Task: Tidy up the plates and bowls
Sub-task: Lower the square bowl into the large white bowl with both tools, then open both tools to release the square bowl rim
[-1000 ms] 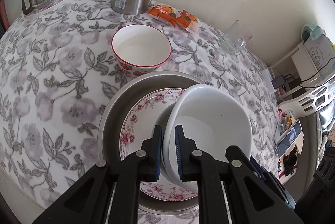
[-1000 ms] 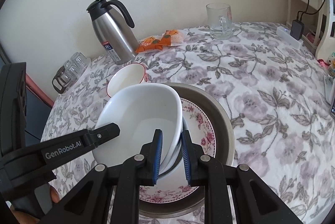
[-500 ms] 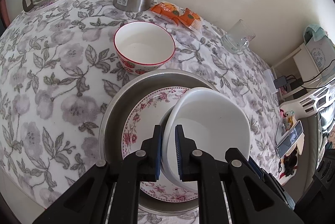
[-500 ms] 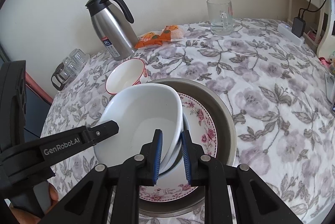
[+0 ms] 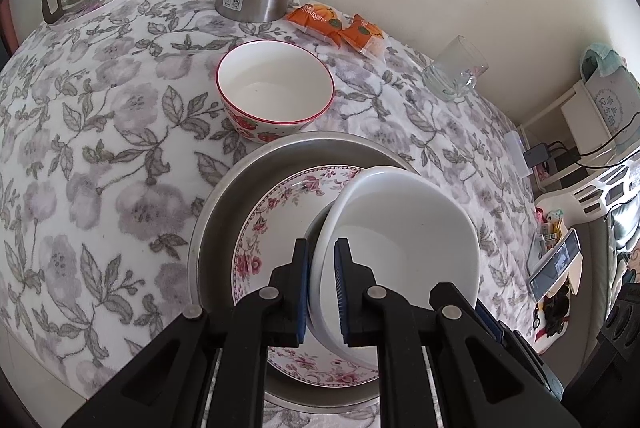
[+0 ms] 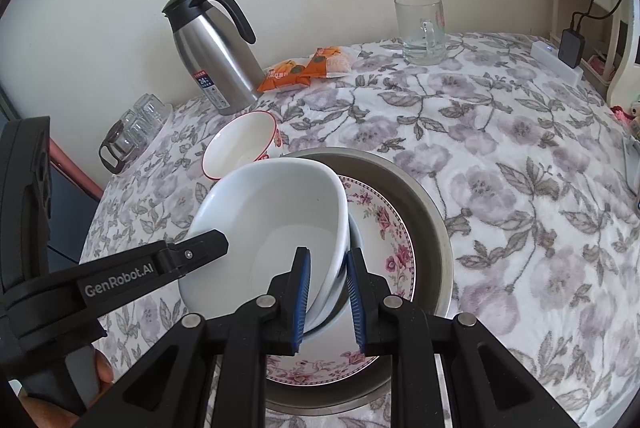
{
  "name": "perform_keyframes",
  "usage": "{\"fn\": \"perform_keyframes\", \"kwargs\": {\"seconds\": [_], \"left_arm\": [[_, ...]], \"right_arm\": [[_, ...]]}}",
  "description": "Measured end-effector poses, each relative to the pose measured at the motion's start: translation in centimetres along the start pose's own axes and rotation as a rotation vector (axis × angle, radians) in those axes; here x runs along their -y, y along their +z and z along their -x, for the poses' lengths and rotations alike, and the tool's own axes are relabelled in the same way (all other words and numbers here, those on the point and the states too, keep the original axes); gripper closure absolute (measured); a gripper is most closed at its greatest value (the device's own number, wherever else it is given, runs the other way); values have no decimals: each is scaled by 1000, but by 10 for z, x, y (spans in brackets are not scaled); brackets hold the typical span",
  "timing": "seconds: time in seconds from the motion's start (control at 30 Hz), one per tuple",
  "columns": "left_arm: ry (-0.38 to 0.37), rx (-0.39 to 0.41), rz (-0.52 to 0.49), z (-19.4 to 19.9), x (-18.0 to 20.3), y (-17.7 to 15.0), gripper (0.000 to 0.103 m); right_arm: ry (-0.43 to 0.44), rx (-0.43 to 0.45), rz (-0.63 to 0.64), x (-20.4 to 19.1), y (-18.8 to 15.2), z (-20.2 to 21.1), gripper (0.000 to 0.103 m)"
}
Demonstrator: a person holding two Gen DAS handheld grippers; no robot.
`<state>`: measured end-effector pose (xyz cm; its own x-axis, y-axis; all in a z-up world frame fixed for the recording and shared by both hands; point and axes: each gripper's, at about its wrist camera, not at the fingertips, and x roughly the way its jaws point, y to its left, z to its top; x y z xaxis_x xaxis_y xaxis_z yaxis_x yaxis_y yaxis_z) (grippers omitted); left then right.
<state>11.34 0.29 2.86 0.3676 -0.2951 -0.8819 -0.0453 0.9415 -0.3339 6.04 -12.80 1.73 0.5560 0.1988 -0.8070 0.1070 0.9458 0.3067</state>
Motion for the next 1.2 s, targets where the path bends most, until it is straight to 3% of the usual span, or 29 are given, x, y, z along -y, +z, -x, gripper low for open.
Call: {"fn": "perform_keyframes", "kwargs": {"seconds": [0.8, 0.93, 1.07, 1.1, 1.13, 1.2], "left_arm": [[33, 125, -43, 39, 4, 9, 89], [41, 114, -37, 36, 2, 9, 60], [66, 107, -27, 33, 0, 8, 58], [72, 107, -23, 33, -1, 9, 57], [78, 108, -19, 33, -2, 9, 53], [89, 112, -10, 33, -4, 9, 41]], "right_arm": [[-8, 99, 5, -1, 9, 28, 81], [-32, 82, -12, 4, 9, 23, 73], [-53, 77, -27, 10, 9, 21, 64], [-58, 80, -31, 11, 9, 22, 53], [-64, 84, -34, 12, 9, 22, 46], [-70, 86, -35, 13, 9, 22, 45]]}}
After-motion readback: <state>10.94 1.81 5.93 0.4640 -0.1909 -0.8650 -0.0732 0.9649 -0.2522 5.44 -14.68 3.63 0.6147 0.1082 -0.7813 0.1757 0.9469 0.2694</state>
